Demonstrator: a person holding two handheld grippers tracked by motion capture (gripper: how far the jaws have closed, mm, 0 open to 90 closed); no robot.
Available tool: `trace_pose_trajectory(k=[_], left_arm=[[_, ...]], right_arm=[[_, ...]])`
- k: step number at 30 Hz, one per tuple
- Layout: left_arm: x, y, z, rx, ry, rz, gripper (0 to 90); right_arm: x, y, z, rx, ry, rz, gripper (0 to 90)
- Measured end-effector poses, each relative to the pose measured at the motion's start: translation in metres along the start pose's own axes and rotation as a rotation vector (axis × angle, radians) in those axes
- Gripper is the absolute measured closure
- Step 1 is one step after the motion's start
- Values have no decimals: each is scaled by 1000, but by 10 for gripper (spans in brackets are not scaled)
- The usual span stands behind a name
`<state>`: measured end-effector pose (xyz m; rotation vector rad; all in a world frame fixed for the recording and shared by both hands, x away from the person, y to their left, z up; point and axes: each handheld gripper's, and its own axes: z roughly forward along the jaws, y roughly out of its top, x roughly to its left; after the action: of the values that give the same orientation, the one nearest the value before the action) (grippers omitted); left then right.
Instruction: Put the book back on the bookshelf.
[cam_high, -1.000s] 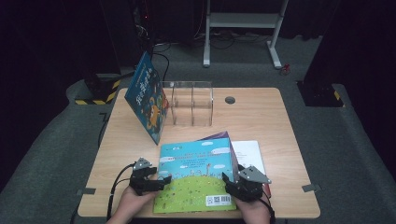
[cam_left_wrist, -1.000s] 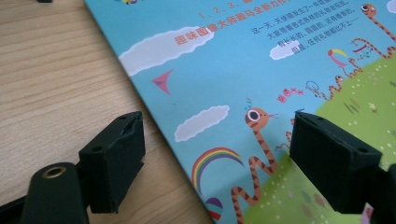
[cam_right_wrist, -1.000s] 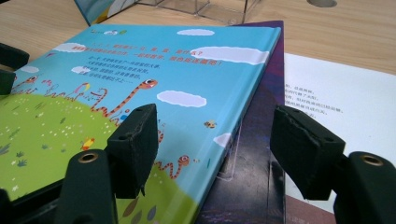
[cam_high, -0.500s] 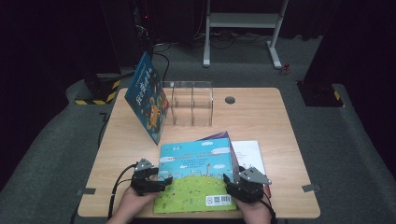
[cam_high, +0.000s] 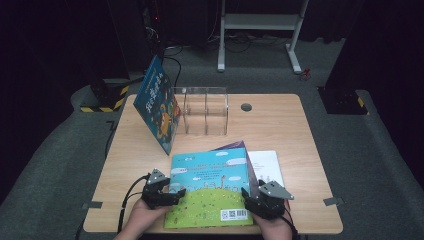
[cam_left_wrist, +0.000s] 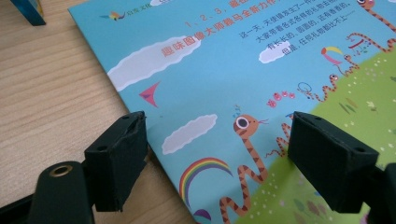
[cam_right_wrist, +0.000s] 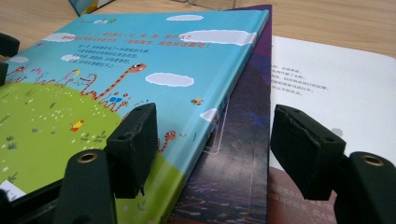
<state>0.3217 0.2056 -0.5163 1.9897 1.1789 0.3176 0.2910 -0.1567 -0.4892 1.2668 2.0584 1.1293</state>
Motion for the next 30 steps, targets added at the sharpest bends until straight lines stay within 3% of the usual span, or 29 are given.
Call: trace_pose_trajectory(k=[16, 30], left_arm=[[-5, 4, 5, 0, -7, 14, 202], [-16, 9, 13, -1, -41, 32, 204]], right_arm=[[-3, -5, -7, -12, -10, 19, 319], [-6, -11, -16, -22, -23, 34, 318]])
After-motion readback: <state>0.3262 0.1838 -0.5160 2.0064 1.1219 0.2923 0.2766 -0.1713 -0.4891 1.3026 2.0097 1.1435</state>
